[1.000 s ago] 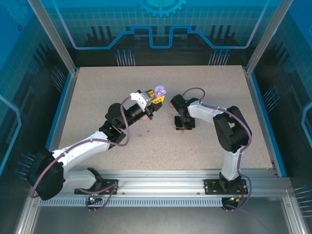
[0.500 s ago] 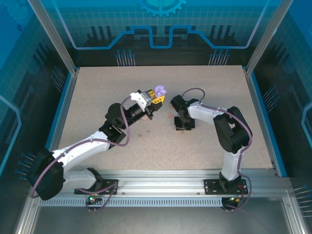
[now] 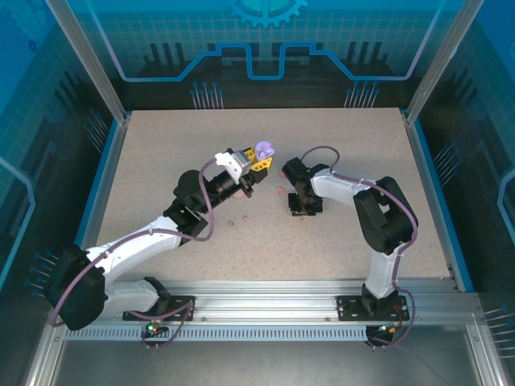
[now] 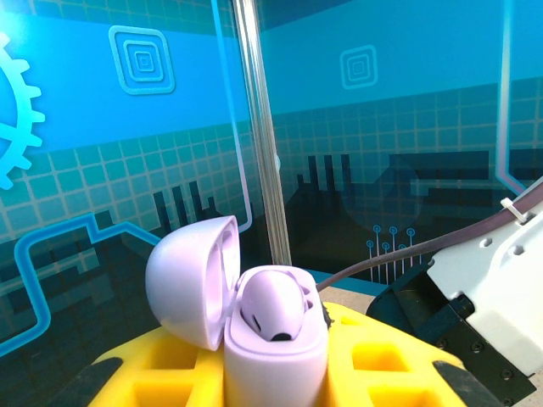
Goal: Insert the wireless bluetooth earbuds into the charging case
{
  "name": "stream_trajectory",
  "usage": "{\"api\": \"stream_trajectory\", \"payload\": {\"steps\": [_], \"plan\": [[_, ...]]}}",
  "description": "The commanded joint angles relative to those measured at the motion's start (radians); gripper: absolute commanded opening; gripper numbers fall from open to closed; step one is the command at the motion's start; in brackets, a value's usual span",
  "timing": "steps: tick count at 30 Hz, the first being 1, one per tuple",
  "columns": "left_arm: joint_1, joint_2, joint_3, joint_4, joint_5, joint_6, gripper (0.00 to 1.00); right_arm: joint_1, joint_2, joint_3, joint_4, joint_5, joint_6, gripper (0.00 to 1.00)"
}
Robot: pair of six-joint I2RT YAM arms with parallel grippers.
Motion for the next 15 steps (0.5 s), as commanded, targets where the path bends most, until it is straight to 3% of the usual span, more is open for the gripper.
{"api": "stream_trajectory", "payload": {"steps": [1, 9, 15], "plan": [[-0.006, 0.003, 0.014, 0.052, 0.002, 0.013, 0.00, -0.013, -0.001, -0.021, -0.050, 0.008, -0.012, 0.26], [-0.007, 0.004, 0.012, 0.049, 0.004, 0.013, 0.00, -0.032, 0.016, -0.020, -0.038, -0.006, -0.024, 0.25], [-0.006, 0.004, 0.013, 0.046, 0.006, 0.013, 0.00, -0.033, 0.008, -0.021, -0.037, -0.010, -0.035, 0.18]]}}
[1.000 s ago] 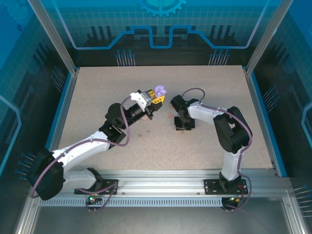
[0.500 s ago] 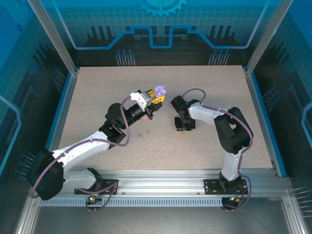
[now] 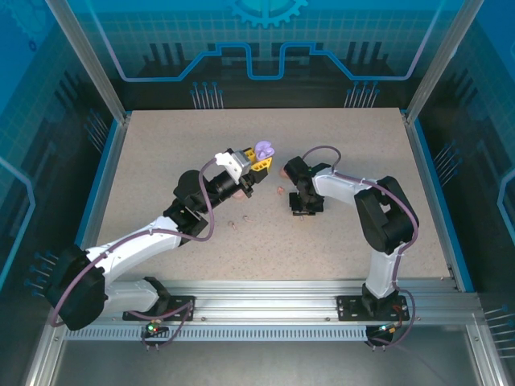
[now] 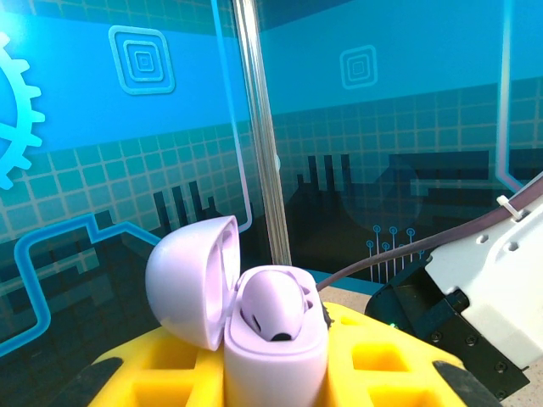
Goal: Insert the wireless bluetooth earbuds into the charging case
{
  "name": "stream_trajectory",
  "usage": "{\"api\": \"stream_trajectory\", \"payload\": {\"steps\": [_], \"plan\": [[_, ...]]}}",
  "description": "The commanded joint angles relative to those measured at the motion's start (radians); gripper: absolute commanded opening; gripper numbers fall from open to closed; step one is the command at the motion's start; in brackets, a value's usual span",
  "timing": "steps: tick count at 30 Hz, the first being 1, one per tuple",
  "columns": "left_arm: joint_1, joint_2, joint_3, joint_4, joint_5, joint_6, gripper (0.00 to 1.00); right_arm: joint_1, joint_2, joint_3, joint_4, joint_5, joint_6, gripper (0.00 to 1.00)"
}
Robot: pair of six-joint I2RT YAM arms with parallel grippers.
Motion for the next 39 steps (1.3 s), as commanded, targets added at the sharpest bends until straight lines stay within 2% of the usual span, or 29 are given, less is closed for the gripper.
{"api": "stream_trajectory", "payload": {"steps": [1, 6, 13, 19, 22, 27, 33, 39], "plan": [[-0.006, 0.004, 0.014, 0.047, 0.008, 0.013, 0.00, -0.016, 0.002, -0.022, -0.039, 0.016, -0.014, 0.17], [-0.007, 0.004, 0.018, 0.045, 0.013, 0.008, 0.00, -0.014, -0.071, -0.055, 0.008, 0.016, -0.013, 0.15], [-0.006, 0.004, 0.024, 0.043, 0.018, 0.002, 0.00, -0.016, -0.284, -0.144, 0.122, 0.023, -0.010, 0.16], [-0.006, 0.011, 0.030, 0.045, 0.032, -0.007, 0.00, -0.019, -0.501, -0.151, 0.158, 0.019, -0.025, 0.17], [-0.006, 0.013, 0.037, 0.045, 0.047, -0.009, 0.00, -0.024, -0.605, -0.106, 0.147, 0.011, -0.046, 0.17], [-0.008, 0.023, 0.062, 0.021, 0.094, -0.007, 0.00, -0.032, -0.722, 0.085, 0.079, 0.023, -0.105, 0.18], [-0.017, 0.054, 0.087, 0.019, 0.125, -0.011, 0.00, -0.035, -0.753, 0.281, 0.069, -0.025, -0.146, 0.20], [-0.024, 0.093, 0.129, 0.003, 0.140, -0.012, 0.00, -0.035, -0.742, 0.343, 0.108, -0.107, -0.136, 0.20]]}}
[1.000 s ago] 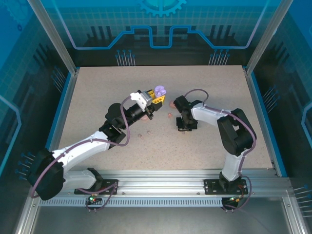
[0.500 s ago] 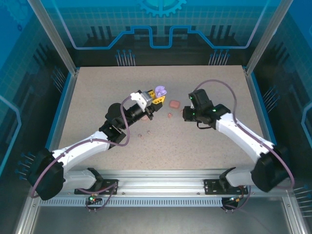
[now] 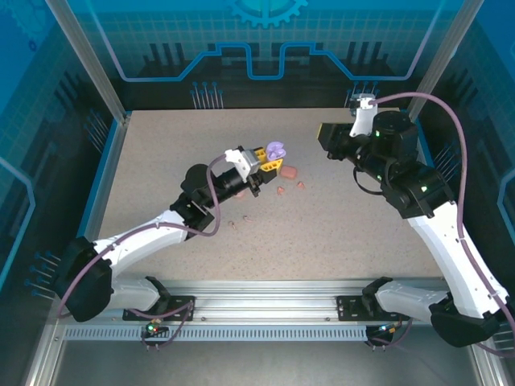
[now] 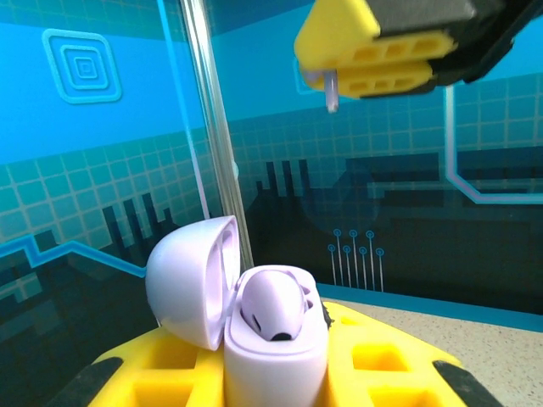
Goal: Insert the wireless bluetooth earbuds into the charging case
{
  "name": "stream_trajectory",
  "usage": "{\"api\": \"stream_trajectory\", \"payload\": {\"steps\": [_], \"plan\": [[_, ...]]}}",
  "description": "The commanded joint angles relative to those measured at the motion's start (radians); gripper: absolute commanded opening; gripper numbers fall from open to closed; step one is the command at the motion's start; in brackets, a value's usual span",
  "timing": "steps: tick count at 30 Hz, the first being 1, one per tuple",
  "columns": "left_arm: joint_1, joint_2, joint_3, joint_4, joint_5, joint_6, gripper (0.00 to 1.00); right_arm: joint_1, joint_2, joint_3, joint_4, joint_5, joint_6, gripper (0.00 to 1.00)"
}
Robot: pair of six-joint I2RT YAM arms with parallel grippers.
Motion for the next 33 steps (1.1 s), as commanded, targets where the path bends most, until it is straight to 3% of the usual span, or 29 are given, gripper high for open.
{"api": "stream_trajectory", "payload": {"steps": [1, 18, 33], "plan": [[-0.008, 0.022, 0.054, 0.010, 0.036, -0.010, 0.00, -0.008, 0.020, 0.016, 0.013, -0.077, -0.007, 0.20], [-0.013, 0.066, 0.087, 0.009, 0.041, -0.017, 0.00, 0.119, 0.049, -0.064, 0.100, -0.077, 0.025, 0.20], [-0.014, 0.054, 0.084, 0.007, 0.031, -0.010, 0.00, 0.159, 0.086, -0.100, 0.117, -0.073, 0.040, 0.19]]}}
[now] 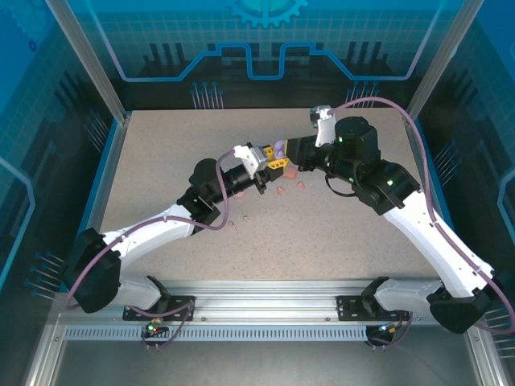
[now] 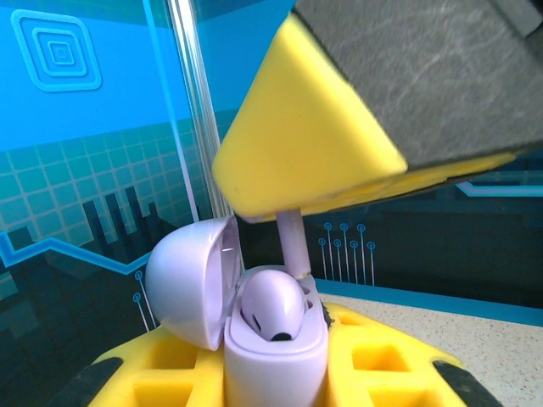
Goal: Insert the wireless bluetooth earbuds into the charging case
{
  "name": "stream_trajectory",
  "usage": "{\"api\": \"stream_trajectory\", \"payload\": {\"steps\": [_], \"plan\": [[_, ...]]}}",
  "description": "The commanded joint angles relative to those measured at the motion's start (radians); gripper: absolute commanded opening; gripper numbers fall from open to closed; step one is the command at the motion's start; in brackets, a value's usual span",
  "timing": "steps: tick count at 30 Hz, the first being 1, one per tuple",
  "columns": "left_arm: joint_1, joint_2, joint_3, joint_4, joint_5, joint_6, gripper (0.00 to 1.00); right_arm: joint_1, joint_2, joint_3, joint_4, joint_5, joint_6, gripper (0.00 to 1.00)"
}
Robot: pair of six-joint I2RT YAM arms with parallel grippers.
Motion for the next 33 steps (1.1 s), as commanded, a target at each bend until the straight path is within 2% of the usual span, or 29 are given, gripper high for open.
{"api": "stream_trajectory", "payload": {"steps": [1, 12, 23, 31, 33], "plan": [[-0.009, -0.012, 0.032, 0.018, 0.013, -0.010, 0.00, 0.017, 0.004, -0.012, 0.025, 0.002, 0.015, 0.19], [-0.009, -0.020, 0.027, 0.021, 0.004, -0.002, 0.00, 0.018, -0.003, -0.041, 0.014, 0.022, 0.006, 0.17], [-0.009, -0.023, 0.029, 0.020, -0.001, 0.002, 0.00, 0.028, -0.002, -0.051, -0.009, -0.010, -0.047, 0.16], [-0.008, -0.025, 0.027, 0.020, -0.002, 0.001, 0.00, 0.047, 0.021, -0.045, -0.041, 0.005, -0.070, 0.17], [-0.008, -0.026, 0.027, 0.020, -0.004, 0.002, 0.00, 0.047, 0.021, -0.041, -0.042, 0.012, -0.068, 0.21]]}}
